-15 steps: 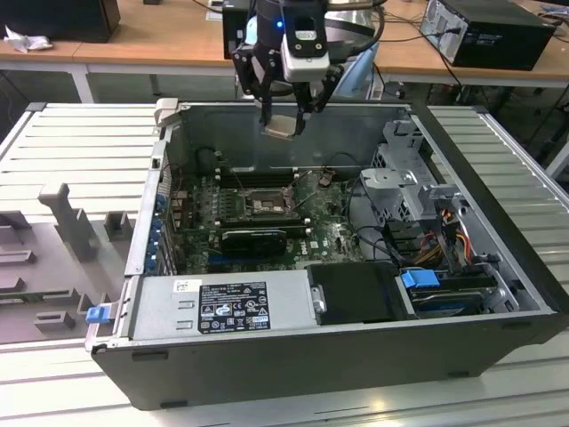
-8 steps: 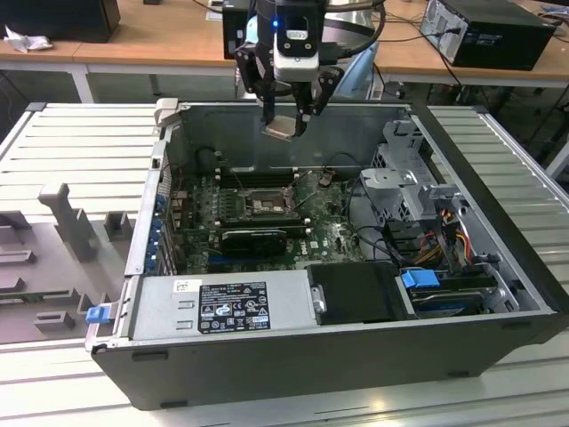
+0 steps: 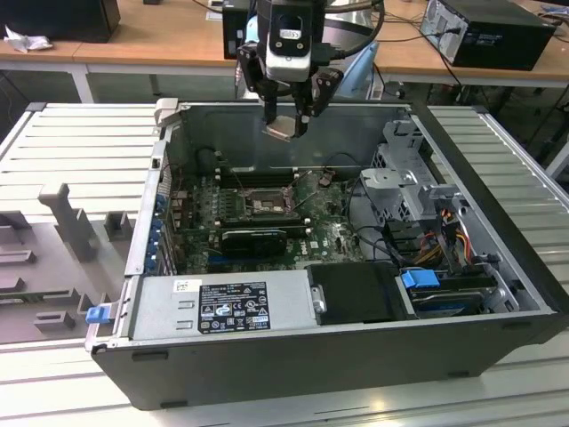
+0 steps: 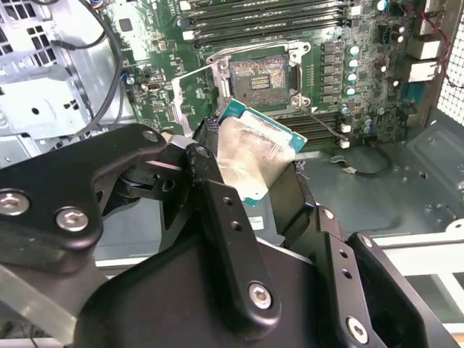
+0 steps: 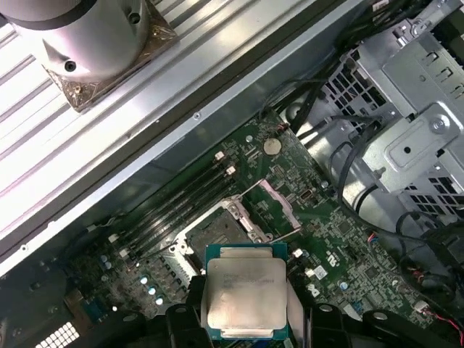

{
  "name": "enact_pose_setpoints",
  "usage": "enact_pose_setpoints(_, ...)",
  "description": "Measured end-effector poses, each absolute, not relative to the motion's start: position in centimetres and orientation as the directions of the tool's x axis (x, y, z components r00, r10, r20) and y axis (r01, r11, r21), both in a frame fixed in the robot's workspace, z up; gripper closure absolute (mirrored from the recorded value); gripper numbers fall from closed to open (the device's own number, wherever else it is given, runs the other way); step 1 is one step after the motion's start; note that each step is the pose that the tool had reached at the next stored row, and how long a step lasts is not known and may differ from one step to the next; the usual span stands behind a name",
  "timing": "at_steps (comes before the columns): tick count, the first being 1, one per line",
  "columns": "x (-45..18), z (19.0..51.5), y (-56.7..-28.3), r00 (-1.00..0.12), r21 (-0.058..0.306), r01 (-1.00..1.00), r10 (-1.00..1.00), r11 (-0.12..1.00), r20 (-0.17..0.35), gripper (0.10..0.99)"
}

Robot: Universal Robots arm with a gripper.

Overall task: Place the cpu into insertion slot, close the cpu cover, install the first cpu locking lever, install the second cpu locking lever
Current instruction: 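Place the cpu into insertion slot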

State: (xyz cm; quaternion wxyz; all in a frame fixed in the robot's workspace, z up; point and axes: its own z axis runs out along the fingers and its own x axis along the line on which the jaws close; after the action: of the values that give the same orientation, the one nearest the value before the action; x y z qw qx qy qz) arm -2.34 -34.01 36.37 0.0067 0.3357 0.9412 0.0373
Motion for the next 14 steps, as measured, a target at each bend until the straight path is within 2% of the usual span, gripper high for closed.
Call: enact_pose_setpoints(14, -2.34, 36.37, -34.01, -0.652, 0.070, 0.757, 0.759, 0.650, 0.008, 0.561)
